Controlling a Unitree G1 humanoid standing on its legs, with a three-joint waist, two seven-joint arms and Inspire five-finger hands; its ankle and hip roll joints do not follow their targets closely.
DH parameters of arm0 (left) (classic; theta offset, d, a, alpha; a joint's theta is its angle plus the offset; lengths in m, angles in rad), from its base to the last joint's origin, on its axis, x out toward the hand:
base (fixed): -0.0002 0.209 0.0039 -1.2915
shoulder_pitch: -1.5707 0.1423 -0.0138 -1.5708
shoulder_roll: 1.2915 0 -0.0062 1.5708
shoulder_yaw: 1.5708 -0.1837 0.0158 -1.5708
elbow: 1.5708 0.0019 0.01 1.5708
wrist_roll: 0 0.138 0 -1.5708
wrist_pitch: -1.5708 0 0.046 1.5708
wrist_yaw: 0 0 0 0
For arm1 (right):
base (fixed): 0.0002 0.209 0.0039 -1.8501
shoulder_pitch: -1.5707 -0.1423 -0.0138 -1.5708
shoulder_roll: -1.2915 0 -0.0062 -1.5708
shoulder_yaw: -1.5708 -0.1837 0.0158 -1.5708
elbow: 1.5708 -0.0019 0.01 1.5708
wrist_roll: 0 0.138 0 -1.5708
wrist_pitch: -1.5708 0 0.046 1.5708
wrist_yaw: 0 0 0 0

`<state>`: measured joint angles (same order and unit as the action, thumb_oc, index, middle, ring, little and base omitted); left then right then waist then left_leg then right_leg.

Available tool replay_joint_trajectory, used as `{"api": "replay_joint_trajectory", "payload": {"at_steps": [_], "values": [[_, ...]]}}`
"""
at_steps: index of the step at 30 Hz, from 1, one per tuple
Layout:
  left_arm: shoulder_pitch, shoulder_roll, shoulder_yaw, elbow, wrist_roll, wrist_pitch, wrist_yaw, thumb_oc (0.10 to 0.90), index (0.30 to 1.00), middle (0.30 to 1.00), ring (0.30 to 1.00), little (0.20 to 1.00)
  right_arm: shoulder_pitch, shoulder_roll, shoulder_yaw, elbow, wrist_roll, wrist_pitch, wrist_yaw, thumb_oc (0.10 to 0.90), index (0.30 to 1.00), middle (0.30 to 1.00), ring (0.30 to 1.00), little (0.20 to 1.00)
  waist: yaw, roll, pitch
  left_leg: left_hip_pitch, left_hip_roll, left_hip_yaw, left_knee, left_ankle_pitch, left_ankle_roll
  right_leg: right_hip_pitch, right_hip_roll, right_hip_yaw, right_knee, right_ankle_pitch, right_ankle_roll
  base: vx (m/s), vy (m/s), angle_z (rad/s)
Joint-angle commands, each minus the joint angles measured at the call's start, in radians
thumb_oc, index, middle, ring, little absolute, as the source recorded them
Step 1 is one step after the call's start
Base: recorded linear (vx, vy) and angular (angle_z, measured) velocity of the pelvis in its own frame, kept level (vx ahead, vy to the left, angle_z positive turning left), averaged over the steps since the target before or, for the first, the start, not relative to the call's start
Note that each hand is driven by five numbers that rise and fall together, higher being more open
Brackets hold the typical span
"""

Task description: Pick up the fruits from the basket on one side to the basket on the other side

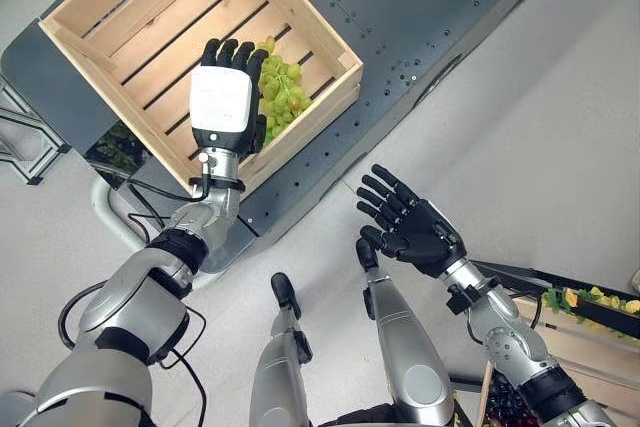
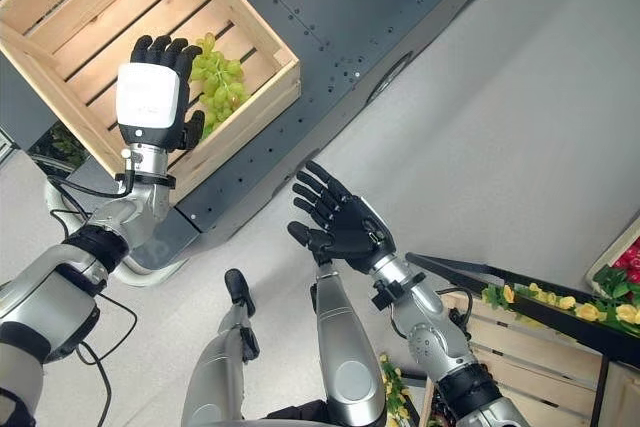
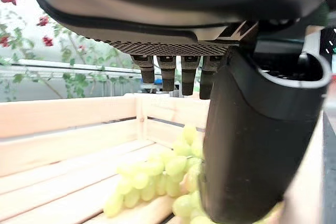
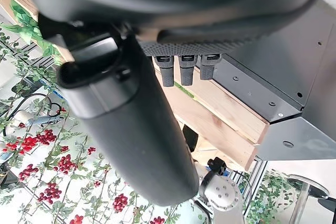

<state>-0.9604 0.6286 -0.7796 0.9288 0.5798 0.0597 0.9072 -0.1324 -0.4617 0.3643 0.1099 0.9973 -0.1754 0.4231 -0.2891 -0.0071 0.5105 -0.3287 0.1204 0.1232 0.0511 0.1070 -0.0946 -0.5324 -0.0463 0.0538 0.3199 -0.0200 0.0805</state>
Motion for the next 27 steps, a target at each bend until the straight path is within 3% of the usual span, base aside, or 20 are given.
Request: {"api": "replay_joint_trajectory", "payload": {"at_steps": [1, 16, 27], "values": [[-0.164, 0.067, 0.029, 0.026, 0.048, 0.021, 0.059, 0.800, 0.900, 0.900, 0.900, 0.900, -0.020, 0.028, -0.023, -0.142, 0.045, -0.081, 0.049, 0.800, 0.900, 0.900, 0.900, 0.900, -0.022, -0.073, 0.003, -0.055, 0.044, -0.009, 0.175, -0.039, 0.006, 0.076, -0.005, 0.025, -0.120, 0.122, -0.017, 0.01, -0.006, 0.03], [-0.263, 0.054, -0.080, 0.034, 0.154, 0.035, -0.074, 0.800, 0.900, 0.900, 0.900, 0.900, -0.038, 0.046, -0.023, -0.138, 0.049, -0.079, 0.033, 0.800, 0.900, 0.900, 0.900, 0.900, -0.037, -0.082, 0.009, -0.119, 0.057, 0.007, 0.220, -0.035, 0.003, 0.047, -0.006, 0.029, -0.126, 0.128, -0.018, 0.01, -0.004, 0.00], [-0.344, 0.049, -0.176, -0.011, 0.291, -0.022, -0.211, 0.800, 0.900, 0.900, 0.900, 0.900, -0.040, 0.050, -0.017, -0.132, 0.052, -0.079, 0.024, 0.800, 0.900, 0.900, 0.900, 0.900, -0.053, -0.080, 0.009, -0.162, 0.054, 0.022, 0.221, -0.031, 0.004, 0.007, -0.006, 0.034, -0.136, 0.143, -0.018, 0.02, -0.004, -0.03]]}}
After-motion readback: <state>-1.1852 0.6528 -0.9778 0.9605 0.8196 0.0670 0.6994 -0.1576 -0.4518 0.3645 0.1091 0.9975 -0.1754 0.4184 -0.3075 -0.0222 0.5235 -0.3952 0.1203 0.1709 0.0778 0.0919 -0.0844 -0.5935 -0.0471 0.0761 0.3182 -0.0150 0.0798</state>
